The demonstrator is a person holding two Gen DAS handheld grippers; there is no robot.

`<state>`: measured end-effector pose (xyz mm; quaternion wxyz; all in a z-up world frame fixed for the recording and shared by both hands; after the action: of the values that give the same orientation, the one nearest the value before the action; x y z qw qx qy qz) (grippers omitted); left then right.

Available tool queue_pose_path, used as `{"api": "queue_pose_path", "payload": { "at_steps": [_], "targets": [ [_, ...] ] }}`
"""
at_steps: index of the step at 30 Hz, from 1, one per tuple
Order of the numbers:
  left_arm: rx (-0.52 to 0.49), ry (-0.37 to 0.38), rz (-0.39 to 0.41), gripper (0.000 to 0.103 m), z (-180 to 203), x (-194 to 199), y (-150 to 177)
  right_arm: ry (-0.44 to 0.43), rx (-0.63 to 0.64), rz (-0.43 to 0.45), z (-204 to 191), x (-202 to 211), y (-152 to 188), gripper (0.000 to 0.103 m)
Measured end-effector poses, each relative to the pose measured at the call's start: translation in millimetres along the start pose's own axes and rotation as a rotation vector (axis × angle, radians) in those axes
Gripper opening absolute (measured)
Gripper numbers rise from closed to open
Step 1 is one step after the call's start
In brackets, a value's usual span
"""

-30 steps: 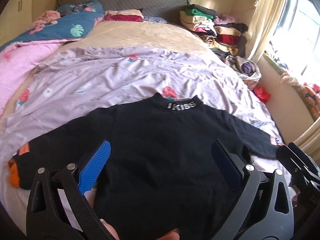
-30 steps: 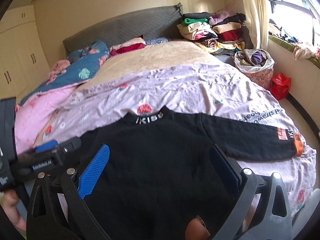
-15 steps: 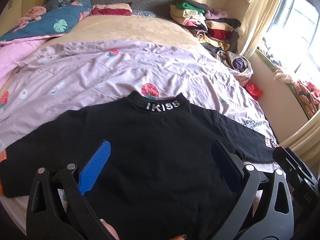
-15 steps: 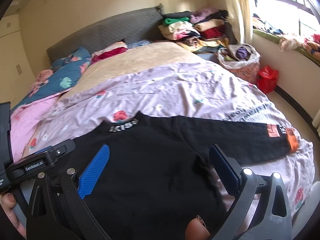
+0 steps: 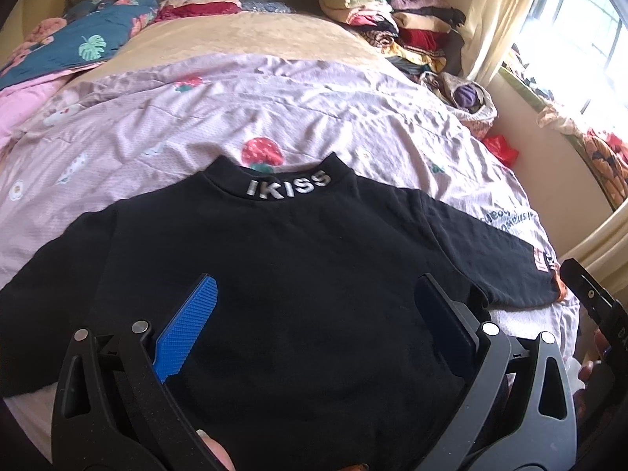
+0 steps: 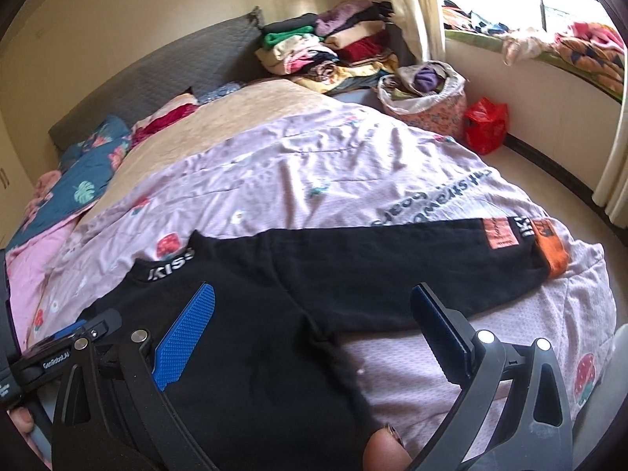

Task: Fold small clothes
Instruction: 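Grasp the orange sleeve cuff with the right gripper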

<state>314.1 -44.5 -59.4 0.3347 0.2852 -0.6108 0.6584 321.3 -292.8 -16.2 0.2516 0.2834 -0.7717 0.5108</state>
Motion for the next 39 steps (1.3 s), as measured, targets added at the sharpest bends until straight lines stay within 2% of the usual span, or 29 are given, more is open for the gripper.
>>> {"api": "queue_pose_path", "payload": {
  "at_steps": [10, 13, 15, 21, 29, 36, 37, 39],
  "targets": [
    [-0.073, 0.002, -0.049, 0.095, 39.5, -34.9, 2.5, 0.057, -0.154, 0.013, 72.8, -14.0, -12.1, 0.099],
    [-0.087, 0.007, -0.062, 0.095, 52.6, -44.5, 5.0, 0.115, -0.172, 0.036, 98.4, -19.8, -17.6, 0.099],
    [-0.091, 0.008, -0.054, 0.095, 59.3, -48.0, 5.3, 0.147, -0.185, 0.027, 112.3, -26.1, -17.8, 0.099],
    [-0.125, -0.004, -0.073, 0.095, 79.9, -66.3, 6.2, 0.164, -0.252, -0.026, 147.3, -43.5, -14.6, 0.099],
    [-0.149, -0.002, -0.103, 0.095, 97.4, -90.1, 4.1, 0.23, -0.372, -0.089, 207.6, -69.7, -8.6, 0.099],
    [-0.143, 0.002, -0.12, 0.095, 97.7, -104.2, 3.7, 0.182, -0.489, -0.076, 243.5, -82.2, -17.6, 0.099],
    [-0.139, 0.001, -0.122, 0.095, 96.3, -106.1, 3.9, 0.17, -0.497, -0.07, 246.1, -83.5, -19.7, 0.097],
    [-0.137, -0.004, -0.125, 0.095, 94.0, -108.9, 3.4, 0.168, -0.511, -0.044, 252.9, -85.4, -26.8, 0.082]
  ]
}}
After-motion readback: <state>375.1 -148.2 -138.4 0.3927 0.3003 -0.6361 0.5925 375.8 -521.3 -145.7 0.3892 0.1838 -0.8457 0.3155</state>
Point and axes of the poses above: each gripper's, at about its wrist camera, not at the fingertips, and x roughly against the way its jaws point, z to its right, y to its underside, the point moved 10 cm from there along -x, roughly the way its jaws point, and after that the axes turned 11 degrees about -x, right-handed, at the moved point
